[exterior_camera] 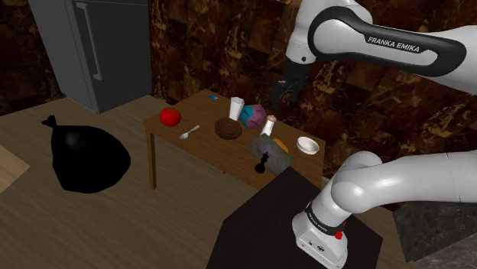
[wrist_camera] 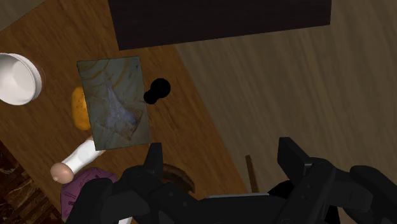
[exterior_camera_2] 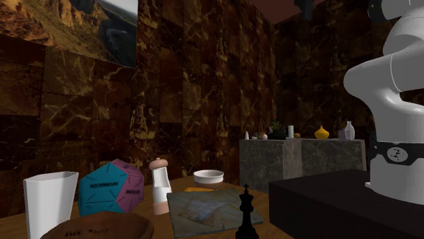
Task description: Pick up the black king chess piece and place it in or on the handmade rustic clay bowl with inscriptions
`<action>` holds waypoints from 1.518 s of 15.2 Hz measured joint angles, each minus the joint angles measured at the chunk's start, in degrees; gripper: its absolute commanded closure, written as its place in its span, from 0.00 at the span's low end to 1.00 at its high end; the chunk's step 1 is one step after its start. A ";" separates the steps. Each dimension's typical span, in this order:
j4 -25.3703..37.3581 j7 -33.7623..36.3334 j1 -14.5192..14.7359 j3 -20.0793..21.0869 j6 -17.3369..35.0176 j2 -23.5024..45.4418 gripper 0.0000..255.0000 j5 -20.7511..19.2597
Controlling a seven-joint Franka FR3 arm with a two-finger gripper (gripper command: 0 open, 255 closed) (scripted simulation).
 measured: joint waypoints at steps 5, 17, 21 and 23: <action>-5.99 -1.65 -0.34 -1.44 5.47 -0.88 0.00 -1.46; -23.31 -7.85 -4.54 -8.56 31.53 5.57 0.00 -9.97; -26.97 -9.69 -7.36 -11.38 42.02 11.44 0.00 -14.24; -27.80 -9.63 -8.60 -12.20 47.94 16.13 0.00 -16.45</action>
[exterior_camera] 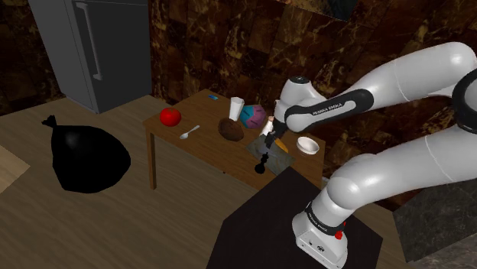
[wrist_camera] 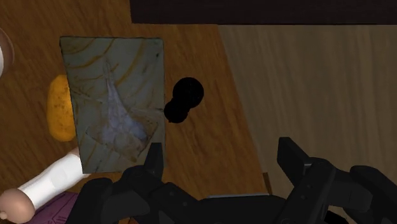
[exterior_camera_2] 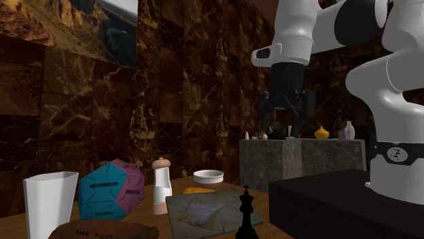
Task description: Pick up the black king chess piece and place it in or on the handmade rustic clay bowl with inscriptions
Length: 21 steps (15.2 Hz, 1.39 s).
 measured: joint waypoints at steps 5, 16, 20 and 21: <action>0.86 0.69 -4.51 -1.98 14.45 13.97 0.00 -7.28; 10.50 17.04 -6.87 -9.64 34.25 40.70 0.00 -32.76; 12.66 21.02 -4.57 -12.72 37.10 45.07 0.00 -36.60; 12.76 21.26 -4.40 -12.93 37.26 45.29 0.00 -36.82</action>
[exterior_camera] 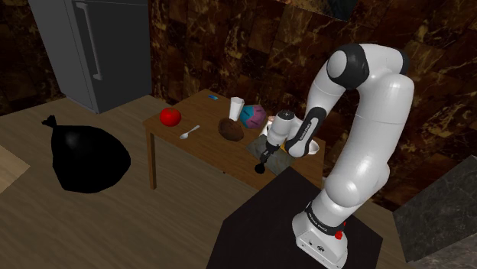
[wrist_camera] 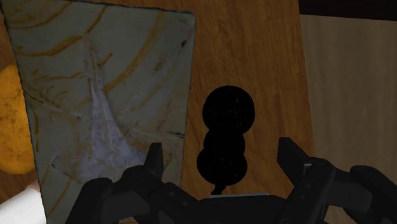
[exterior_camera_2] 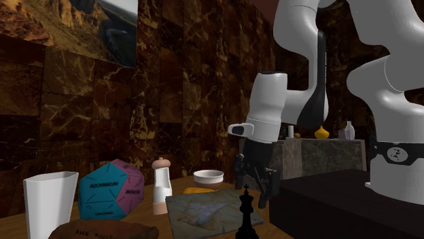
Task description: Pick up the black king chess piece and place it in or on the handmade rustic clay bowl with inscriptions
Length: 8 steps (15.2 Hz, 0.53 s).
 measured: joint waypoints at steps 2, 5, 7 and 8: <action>0.15 0.14 0.10 -0.10 0.13 0.23 0.00 -0.09; 0.18 0.19 0.14 -0.15 0.17 0.30 0.00 -0.14; 0.18 0.19 0.14 -0.15 0.17 0.30 1.00 -0.14; 0.18 0.19 0.13 -0.15 0.17 0.29 1.00 -0.14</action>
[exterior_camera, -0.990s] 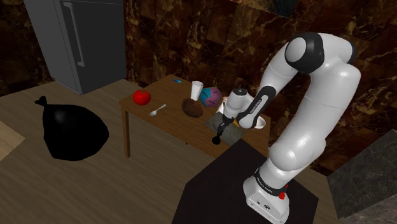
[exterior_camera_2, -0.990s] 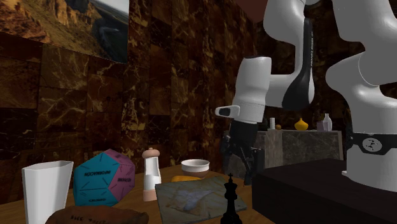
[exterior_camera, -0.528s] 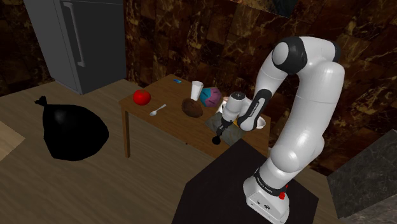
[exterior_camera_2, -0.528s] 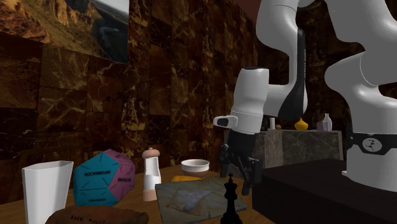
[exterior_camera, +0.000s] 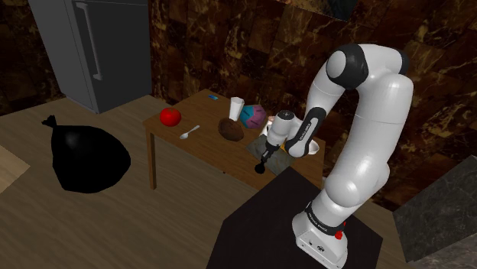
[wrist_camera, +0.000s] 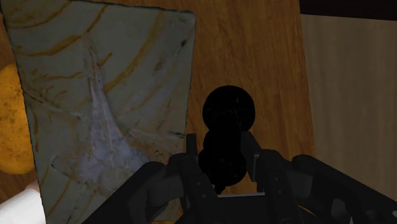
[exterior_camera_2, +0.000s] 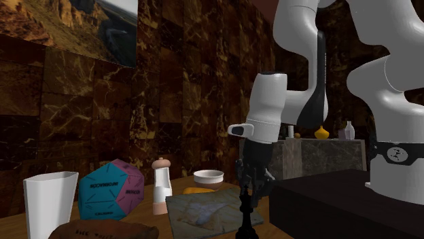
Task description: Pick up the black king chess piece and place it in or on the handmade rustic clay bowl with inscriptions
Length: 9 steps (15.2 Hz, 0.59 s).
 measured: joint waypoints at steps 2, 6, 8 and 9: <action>0.01 0.00 -0.01 -0.01 -0.01 0.00 1.00 0.00; 0.01 0.01 0.00 -0.02 -0.01 0.00 1.00 0.00; 0.02 0.02 0.01 -0.03 0.01 0.01 1.00 -0.01; -0.32 -0.59 -0.46 0.49 -0.43 -0.66 1.00 0.48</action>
